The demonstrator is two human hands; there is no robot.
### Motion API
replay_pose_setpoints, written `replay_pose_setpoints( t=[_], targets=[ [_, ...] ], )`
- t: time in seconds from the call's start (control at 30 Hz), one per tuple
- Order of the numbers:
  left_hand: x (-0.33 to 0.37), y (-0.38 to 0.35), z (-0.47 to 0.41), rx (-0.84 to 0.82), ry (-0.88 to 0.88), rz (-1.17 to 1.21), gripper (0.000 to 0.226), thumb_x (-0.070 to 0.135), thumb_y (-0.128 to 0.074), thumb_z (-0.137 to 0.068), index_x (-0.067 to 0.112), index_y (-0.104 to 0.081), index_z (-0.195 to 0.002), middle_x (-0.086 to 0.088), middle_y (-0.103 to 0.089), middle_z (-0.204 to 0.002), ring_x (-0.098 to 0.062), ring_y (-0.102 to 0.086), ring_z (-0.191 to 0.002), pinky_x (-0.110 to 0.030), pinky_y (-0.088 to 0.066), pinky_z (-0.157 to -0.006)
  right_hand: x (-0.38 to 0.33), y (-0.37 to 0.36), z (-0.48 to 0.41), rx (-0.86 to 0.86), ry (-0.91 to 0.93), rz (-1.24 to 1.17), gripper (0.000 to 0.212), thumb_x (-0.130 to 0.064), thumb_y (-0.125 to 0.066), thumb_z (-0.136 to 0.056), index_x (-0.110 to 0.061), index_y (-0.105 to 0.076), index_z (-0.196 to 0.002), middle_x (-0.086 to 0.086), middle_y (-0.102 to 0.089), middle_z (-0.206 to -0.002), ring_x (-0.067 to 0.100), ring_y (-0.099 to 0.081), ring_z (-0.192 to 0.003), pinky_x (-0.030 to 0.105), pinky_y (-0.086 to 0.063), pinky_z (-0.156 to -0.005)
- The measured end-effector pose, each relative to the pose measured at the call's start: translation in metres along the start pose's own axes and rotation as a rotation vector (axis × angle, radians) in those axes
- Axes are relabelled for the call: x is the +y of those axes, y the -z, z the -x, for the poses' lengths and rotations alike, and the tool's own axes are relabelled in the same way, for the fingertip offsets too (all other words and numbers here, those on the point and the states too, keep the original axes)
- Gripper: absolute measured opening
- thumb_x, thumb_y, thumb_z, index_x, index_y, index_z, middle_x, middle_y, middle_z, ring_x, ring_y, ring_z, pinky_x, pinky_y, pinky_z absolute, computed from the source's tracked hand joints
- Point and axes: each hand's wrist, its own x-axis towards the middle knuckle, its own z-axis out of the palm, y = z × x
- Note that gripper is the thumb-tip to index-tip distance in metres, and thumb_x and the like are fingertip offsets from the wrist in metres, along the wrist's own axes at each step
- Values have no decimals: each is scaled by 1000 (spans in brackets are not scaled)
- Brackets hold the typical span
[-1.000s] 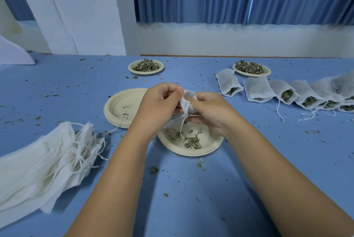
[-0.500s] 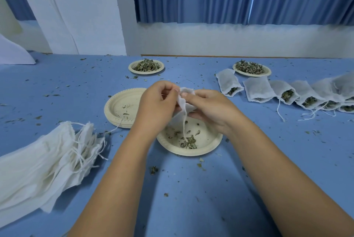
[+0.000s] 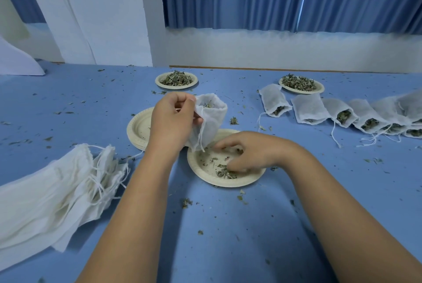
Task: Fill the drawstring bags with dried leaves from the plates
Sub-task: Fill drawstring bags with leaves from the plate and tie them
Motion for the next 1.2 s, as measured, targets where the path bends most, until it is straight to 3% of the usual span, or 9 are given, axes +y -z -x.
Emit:
replay_pose_setpoints(
  t=[0.07,0.17,0.27,0.4,0.6,0.8,0.9,1.03,1.2],
  targets=[
    [-1,-1,0,-15,5,-18,17,15,-56,-97,20,-63,-83,5,-66,-77,-2,-66,-60,-42,-60,-83,0,0,2,-61,23,40,55,-17,-64,-82,-48,-57,-126,-26,-55,-125,1,-62,-92,21,-52,-80],
    [-2,-2,0,-37,15,-28,17,15,-56,-96,21,-63,-82,4,-65,-76,-6,-65,-61,-45,-59,-85,1,-4,0,-65,67,39,48,-18,-73,-81,-42,-64,-121,-23,-52,-125,0,-52,-106,31,-48,-98],
    [-3,-2,0,-39,21,-22,17,15,-56,-97,21,-63,-82,7,-65,-73,-5,-66,-60,-45,-59,-84,2,-9,-4,-36,112,-7,41,-22,-79,-78,-38,-68,-115,-13,-57,-117,3,-54,-102,31,-47,-98],
    [-4,-1,-1,-47,10,-34,16,16,-56,-97,19,-64,-84,12,-65,-67,-3,-64,-57,-45,-59,-84,-3,-17,-8,-2,178,-33,30,-22,-79,-79,-34,-74,-106,11,-62,-111,26,-59,-98,45,-49,-91],
    [-5,-1,-1,-47,1,-34,16,16,-56,-97,19,-64,-84,13,-64,-64,-1,-65,-57,-45,-59,-83,-9,-29,-13,55,195,-39,17,-17,-74,-81,-29,-77,-93,-7,-67,-88,8,-63,-78,34,-53,-82],
    [-6,0,-2,-32,-2,-49,14,17,-57,-96,21,-64,-84,14,-65,-67,-3,-66,-61,-45,-59,-85,-10,-23,-8,125,151,-96,16,-15,-71,-81,-28,-79,-87,-10,-72,-81,5,-63,-71,27,-53,-73],
    [-6,-1,-2,-23,-4,-57,13,18,-57,-96,20,-64,-85,10,-65,-74,-3,-66,-62,-45,-59,-84,-1,0,2,185,130,-228,14,-18,-75,-80,-29,-79,-87,-9,-74,-77,8,-67,-76,25,-52,-77],
    [-5,-2,0,-56,-11,-84,14,19,-56,-96,19,-65,-85,16,-66,-63,-2,-67,-60,-43,-60,-82,11,22,18,305,168,-517,13,-11,-76,-80,-20,-79,-89,0,-76,-82,11,-71,-82,12,-51,-72],
    [-4,-10,9,-118,-24,-121,14,20,-58,-96,19,-66,-85,14,-68,-64,-6,-69,-60,-38,-61,-76,3,22,14,589,219,-825,13,-7,-73,-83,-14,-77,-93,0,-76,-91,10,-72,-86,15,-54,-75]
  ],
)
